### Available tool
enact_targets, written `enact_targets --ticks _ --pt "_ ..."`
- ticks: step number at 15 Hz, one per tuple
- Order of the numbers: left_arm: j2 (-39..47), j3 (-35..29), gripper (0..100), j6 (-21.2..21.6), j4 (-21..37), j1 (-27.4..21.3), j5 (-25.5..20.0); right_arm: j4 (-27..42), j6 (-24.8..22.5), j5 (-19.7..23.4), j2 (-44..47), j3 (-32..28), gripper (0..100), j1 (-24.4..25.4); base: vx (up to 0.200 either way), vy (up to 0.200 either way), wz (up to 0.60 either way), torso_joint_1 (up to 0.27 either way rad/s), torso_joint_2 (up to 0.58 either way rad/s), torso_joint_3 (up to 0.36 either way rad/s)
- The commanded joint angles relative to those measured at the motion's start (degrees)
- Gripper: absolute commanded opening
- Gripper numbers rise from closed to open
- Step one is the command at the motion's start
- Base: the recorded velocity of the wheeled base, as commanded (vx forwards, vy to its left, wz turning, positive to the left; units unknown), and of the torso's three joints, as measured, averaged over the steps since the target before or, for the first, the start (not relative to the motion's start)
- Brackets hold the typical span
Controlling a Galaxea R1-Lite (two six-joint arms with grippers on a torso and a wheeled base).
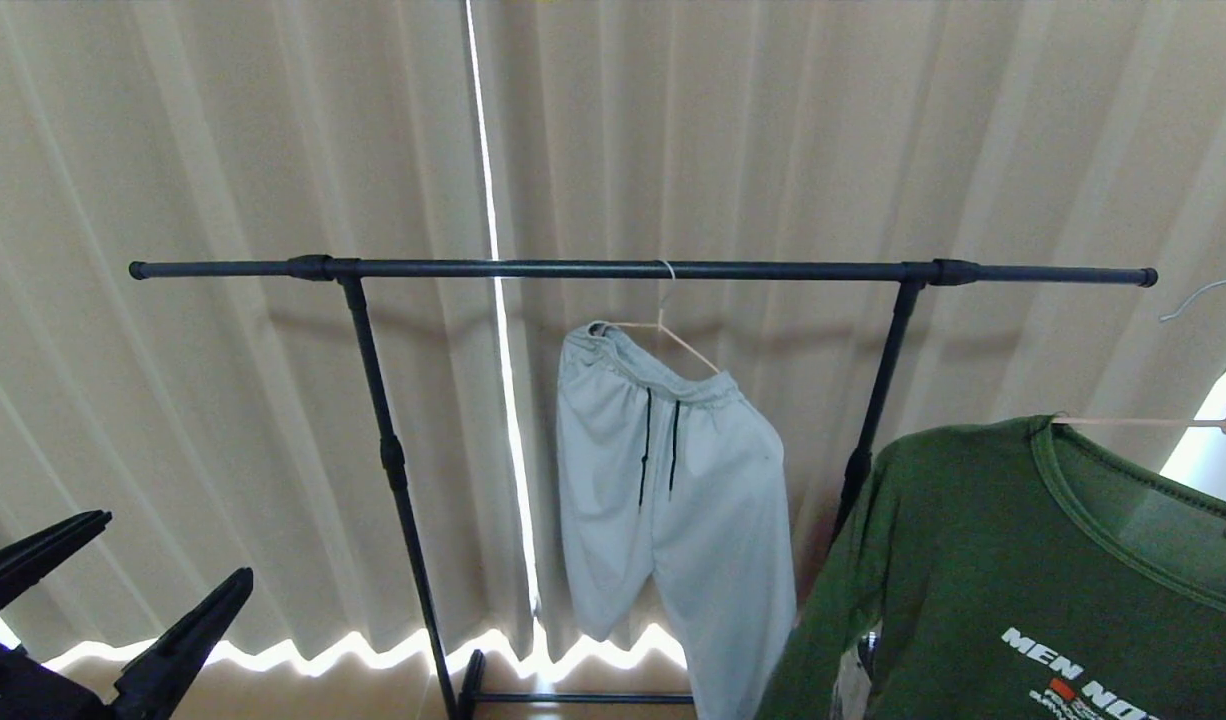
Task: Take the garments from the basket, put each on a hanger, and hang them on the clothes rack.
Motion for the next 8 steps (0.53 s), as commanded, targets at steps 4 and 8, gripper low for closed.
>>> enact_targets --ticks 4,8 --pt "0.5 -0.2 100 0.1 2.1 -0.1 0.0 -0.1 0.0 0.1 1.5 0.1 0 0.1 0.2 0.0 0.0 0.002 0.0 0.001" --pt "0.4 0.1 100 0.2 2.5 -0.2 0.0 -0.1 0.0 0.5 2.6 0.1 0 0.3 0.2 0.0 0.0 0.007 0.0 0.002"
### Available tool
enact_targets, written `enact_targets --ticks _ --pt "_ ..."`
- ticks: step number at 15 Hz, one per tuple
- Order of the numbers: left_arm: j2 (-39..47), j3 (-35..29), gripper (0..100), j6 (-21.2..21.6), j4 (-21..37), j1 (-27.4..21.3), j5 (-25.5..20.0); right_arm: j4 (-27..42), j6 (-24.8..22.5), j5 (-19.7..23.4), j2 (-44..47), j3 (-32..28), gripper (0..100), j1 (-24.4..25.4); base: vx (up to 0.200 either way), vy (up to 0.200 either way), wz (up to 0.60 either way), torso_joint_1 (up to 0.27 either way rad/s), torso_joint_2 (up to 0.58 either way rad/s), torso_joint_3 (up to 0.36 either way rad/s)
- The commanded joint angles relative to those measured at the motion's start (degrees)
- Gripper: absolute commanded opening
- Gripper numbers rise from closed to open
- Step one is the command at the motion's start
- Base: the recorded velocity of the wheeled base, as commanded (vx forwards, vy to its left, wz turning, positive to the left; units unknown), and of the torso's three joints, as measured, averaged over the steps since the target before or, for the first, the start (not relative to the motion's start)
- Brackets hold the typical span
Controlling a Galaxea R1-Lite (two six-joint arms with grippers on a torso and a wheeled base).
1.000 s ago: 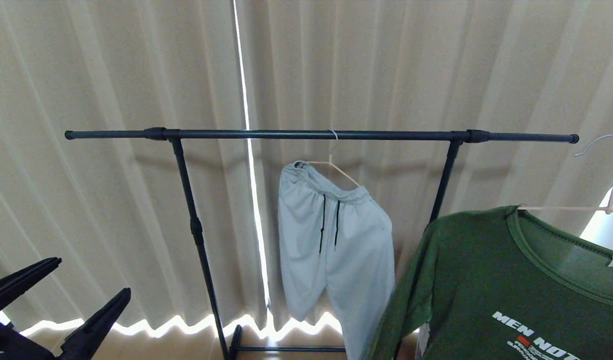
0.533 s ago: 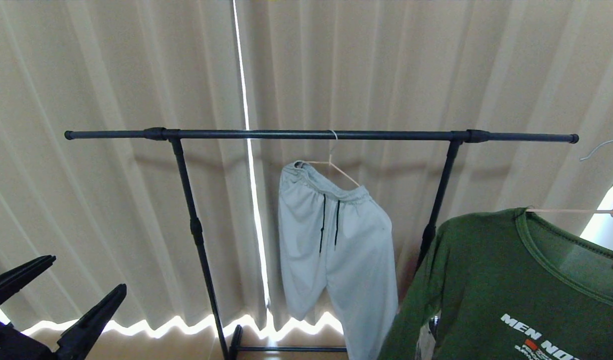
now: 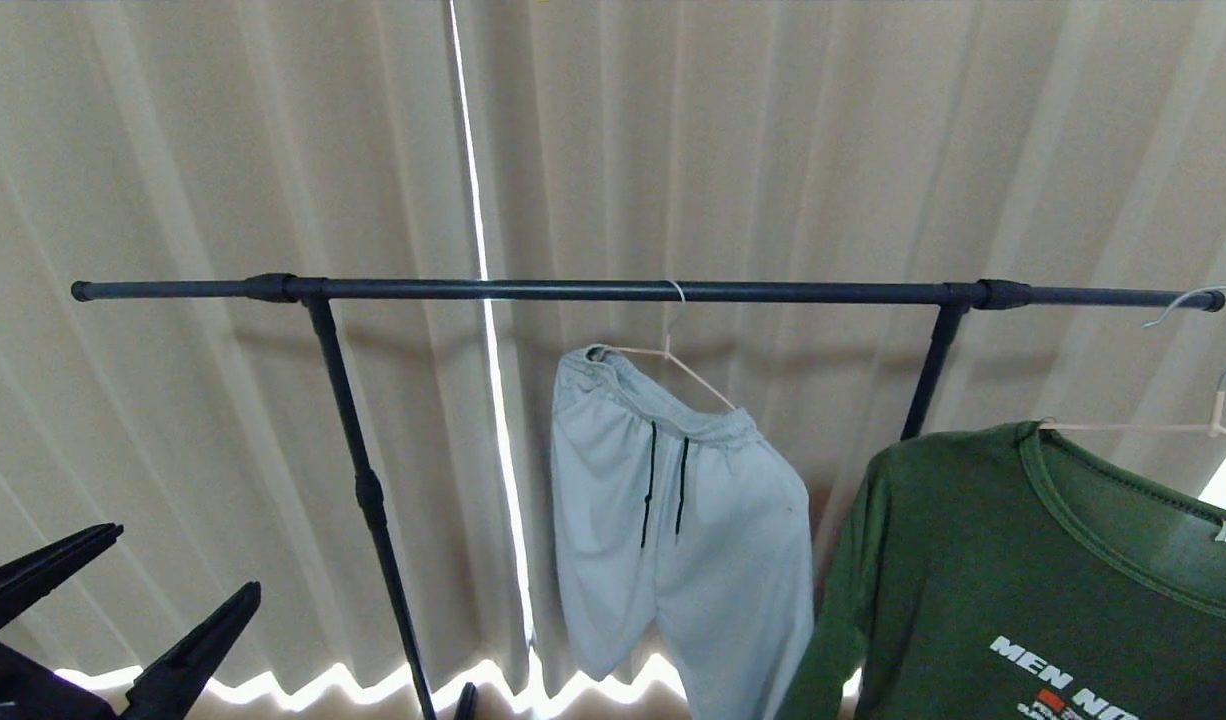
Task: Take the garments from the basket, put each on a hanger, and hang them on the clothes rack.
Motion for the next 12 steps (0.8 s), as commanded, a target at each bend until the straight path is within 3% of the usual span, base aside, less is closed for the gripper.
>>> enact_targets --ticks 1,8,12 --pt "0.2 0.1 100 0.0 -0.1 0.0 0.0 -0.1 0.0 0.0 1.3 0.0 0 0.2 0.2 0.0 0.0 0.002 0.01 0.002" --pt "-0.1 0.4 100 0.1 0.0 -0.2 0.1 -1.8 0.1 -1.0 6.9 -1.4 0 6.1 0.2 0.0 0.0 0.004 0.0 0.0" --pt "-0.2 1.2 100 0.2 0.0 -0.3 0.0 -9.2 0.0 -8.0 14.1 -1.7 0 12.5 0.0 0.0 0.0 0.0 0.0 0.0"
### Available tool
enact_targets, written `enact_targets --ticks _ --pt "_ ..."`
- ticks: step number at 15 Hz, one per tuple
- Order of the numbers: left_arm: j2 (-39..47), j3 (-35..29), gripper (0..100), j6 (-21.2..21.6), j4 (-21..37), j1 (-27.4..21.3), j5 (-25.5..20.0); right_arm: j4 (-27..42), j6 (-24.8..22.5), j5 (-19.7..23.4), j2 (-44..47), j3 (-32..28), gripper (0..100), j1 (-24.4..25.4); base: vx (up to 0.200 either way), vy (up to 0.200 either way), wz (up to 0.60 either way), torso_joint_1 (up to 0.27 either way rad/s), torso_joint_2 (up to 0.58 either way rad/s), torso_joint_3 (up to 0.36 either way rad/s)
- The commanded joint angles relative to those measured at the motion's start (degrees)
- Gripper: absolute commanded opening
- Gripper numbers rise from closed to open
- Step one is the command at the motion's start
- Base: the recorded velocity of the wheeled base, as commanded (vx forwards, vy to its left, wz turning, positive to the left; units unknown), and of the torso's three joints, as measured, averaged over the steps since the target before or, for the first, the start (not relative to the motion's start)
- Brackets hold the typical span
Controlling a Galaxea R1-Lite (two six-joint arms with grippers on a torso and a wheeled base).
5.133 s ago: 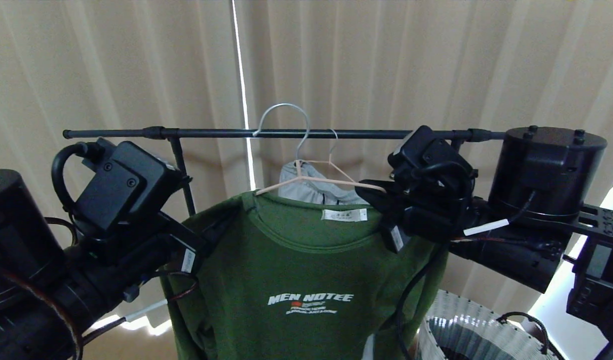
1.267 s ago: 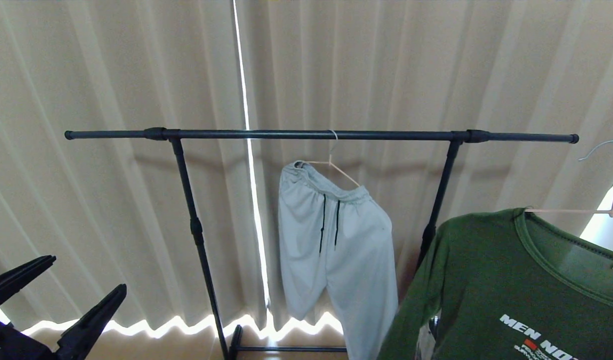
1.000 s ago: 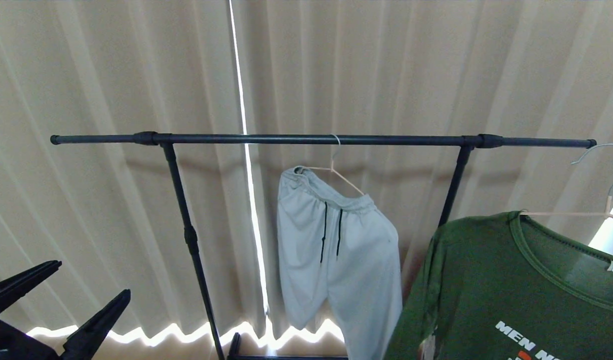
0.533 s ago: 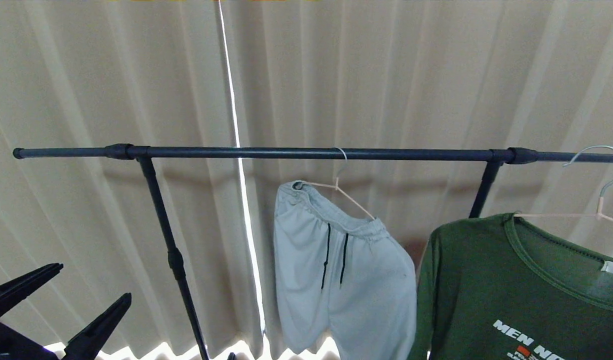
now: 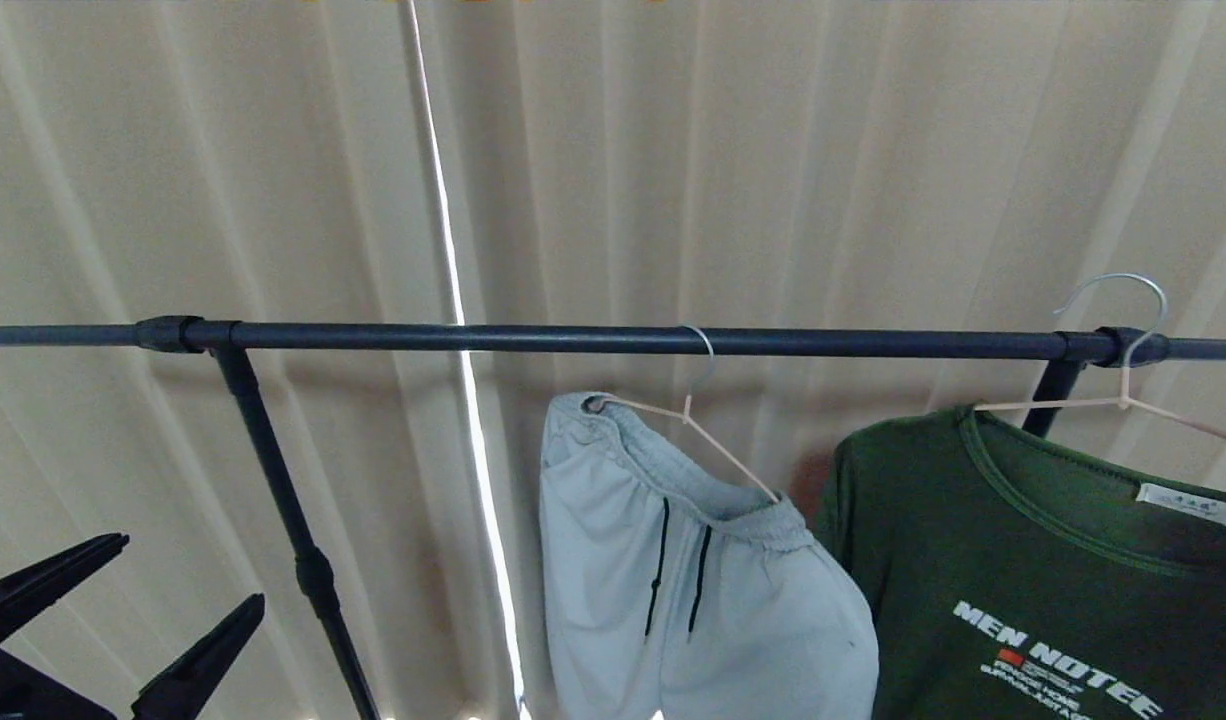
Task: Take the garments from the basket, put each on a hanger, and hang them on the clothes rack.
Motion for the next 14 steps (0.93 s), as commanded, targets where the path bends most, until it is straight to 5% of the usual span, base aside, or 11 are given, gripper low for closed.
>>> enact_targets --ticks 1,8,14 --pt "-0.1 0.2 100 0.0 0.0 0.0 0.0 -2.7 0.0 -3.4 6.7 -0.8 0 5.2 0.0 0.0 0.0 0.0 0.0 0.0" --pt "-0.2 0.2 100 0.1 0.0 0.0 0.0 -3.1 0.3 -8.1 20.7 -7.3 0 8.5 0.0 0.0 0.0 0.0 0.0 0.0" --pt "-0.2 0.3 100 0.1 0.0 -0.1 0.0 -3.0 0.5 -8.1 21.7 -6.5 0 10.9 0.0 0.0 0.0 0.0 0.0 0.0"
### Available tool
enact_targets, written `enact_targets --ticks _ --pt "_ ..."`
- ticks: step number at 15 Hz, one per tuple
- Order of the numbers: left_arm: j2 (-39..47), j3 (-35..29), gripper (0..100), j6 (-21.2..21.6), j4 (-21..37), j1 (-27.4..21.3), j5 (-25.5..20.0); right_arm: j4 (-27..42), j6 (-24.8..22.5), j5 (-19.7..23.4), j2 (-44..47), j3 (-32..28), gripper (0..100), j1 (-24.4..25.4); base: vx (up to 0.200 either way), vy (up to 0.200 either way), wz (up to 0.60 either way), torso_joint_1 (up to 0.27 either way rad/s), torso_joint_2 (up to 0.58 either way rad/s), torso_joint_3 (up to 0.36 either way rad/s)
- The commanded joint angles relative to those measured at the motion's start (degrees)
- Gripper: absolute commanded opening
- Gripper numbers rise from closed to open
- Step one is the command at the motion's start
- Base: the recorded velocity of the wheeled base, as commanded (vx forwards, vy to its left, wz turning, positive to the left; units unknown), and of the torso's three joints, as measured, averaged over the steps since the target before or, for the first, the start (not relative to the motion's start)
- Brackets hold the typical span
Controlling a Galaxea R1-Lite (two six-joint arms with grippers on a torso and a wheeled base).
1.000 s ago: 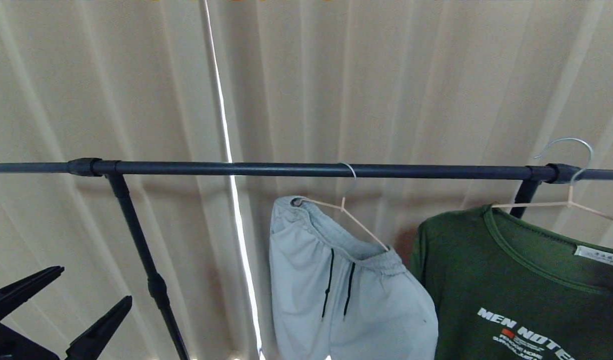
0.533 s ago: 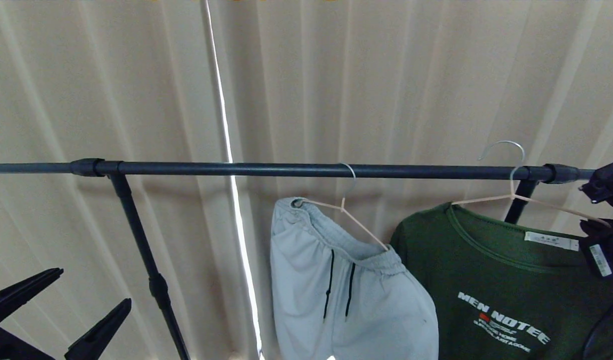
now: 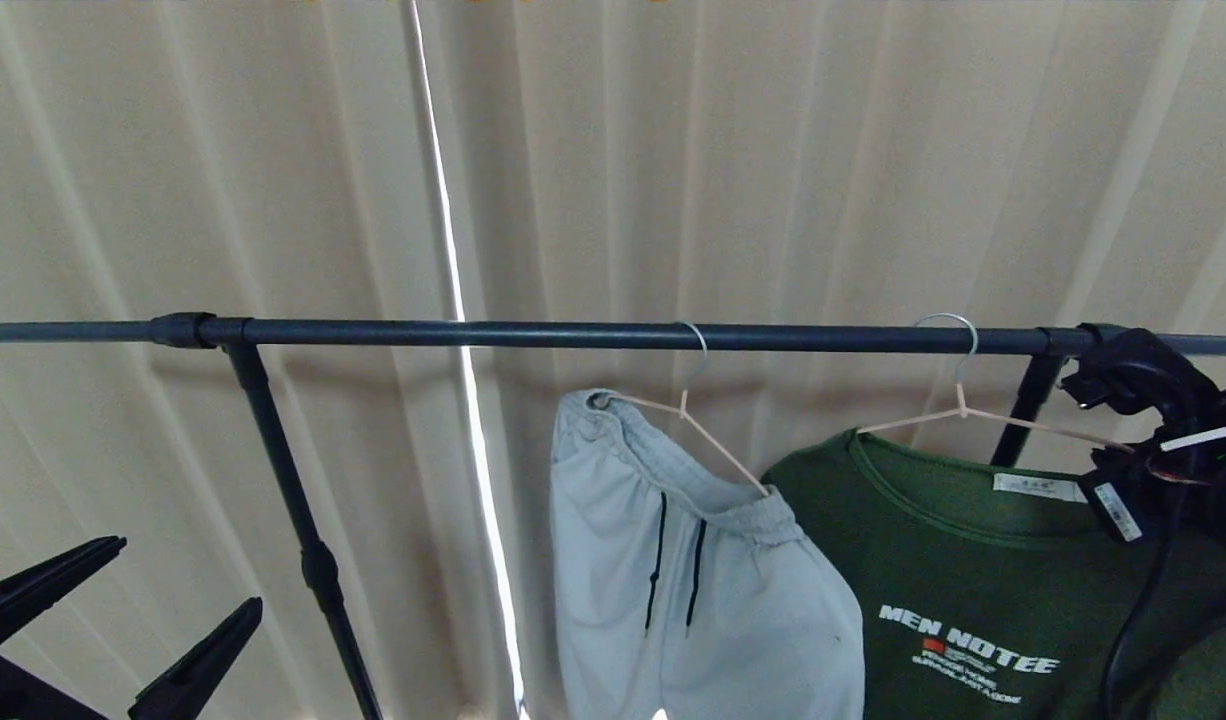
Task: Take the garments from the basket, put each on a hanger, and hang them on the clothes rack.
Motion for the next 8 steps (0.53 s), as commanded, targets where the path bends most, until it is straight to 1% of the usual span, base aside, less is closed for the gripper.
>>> enact_targets --ticks 1,3,4,6,8 --pt "0.1 0.0 100 0.0 0.0 0.0 0.0 0.0 0.0 -0.1 0.5 0.2 0 1.4 0.0 0.0 0.0 0.0 0.0 0.0" --pt "0.1 0.2 100 0.0 0.0 0.1 0.0 0.0 0.0 -0.1 0.3 1.0 0 1.6 0.0 0.0 0.0 0.0 0.0 0.0" --pt "0.0 0.3 100 0.0 0.0 0.0 0.0 0.1 0.0 -0.1 0.0 1.3 100 1.8 0.0 0.0 0.0 0.0 0.0 0.0" --pt "0.0 0.4 100 0.0 0.0 0.0 0.0 -0.1 1.3 0.6 -2.1 3.6 100 3.4 0.0 0.0 0.0 0.0 0.0 0.0" --pt "0.0 0.4 100 0.0 0.0 0.1 0.0 -0.1 3.6 3.1 -5.4 6.1 100 6.1 0.0 0.0 0.0 0.0 0.0 0.0"
